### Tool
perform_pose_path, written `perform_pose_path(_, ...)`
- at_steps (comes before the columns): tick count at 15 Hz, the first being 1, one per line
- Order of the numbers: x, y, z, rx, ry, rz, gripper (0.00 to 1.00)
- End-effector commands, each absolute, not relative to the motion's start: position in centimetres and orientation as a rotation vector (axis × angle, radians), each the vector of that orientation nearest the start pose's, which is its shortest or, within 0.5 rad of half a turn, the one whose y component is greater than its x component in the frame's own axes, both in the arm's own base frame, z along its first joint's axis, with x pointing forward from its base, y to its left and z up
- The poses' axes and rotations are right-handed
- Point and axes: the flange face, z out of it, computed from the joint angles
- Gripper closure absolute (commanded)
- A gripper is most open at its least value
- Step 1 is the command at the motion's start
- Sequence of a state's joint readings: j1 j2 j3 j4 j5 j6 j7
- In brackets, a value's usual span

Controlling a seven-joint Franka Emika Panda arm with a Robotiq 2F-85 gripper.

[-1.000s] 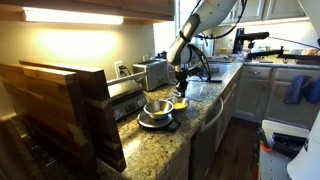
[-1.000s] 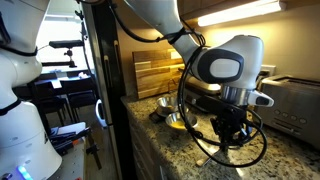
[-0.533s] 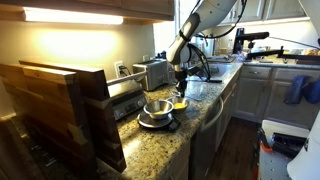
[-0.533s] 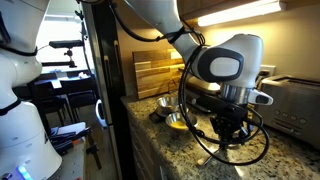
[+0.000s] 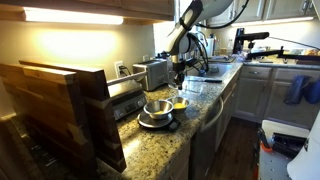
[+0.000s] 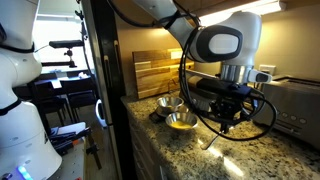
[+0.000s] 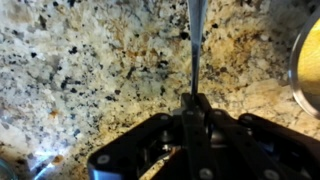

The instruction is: Use the spoon on the counter to scoop some of the contents in the bowl on the left into the bowl on the right

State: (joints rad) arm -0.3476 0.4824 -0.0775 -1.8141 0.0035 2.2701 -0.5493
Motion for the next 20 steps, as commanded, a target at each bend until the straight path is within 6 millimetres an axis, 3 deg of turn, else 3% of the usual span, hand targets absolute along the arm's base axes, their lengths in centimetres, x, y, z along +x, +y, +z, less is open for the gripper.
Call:
perform_pose_path(1,56.2,-24.2,31.7,-3.116,-0.380,0.091,0.93)
perform_pose_path(8,52.8,-22.0,34.8,-3.024,-0.577,0.116,0.93)
perform_pose_path(9,55.0,-22.7,33.9,-3.044,-0.542,0.136,0.93)
perform_pose_path(11,55.0,-23.1,33.8,-3.083,-0.551,0.095,0.94)
perform_pose_path(12,55.6,-23.8,33.1,-3.100,-0.537,0.057,0.69)
perform_pose_path(14,56.9,-25.3,31.9,-3.129,-0.470,0.015,0.64)
perform_pose_path(20,59.5,-27.6,27.7,-3.159,-0.194,0.048,0.25)
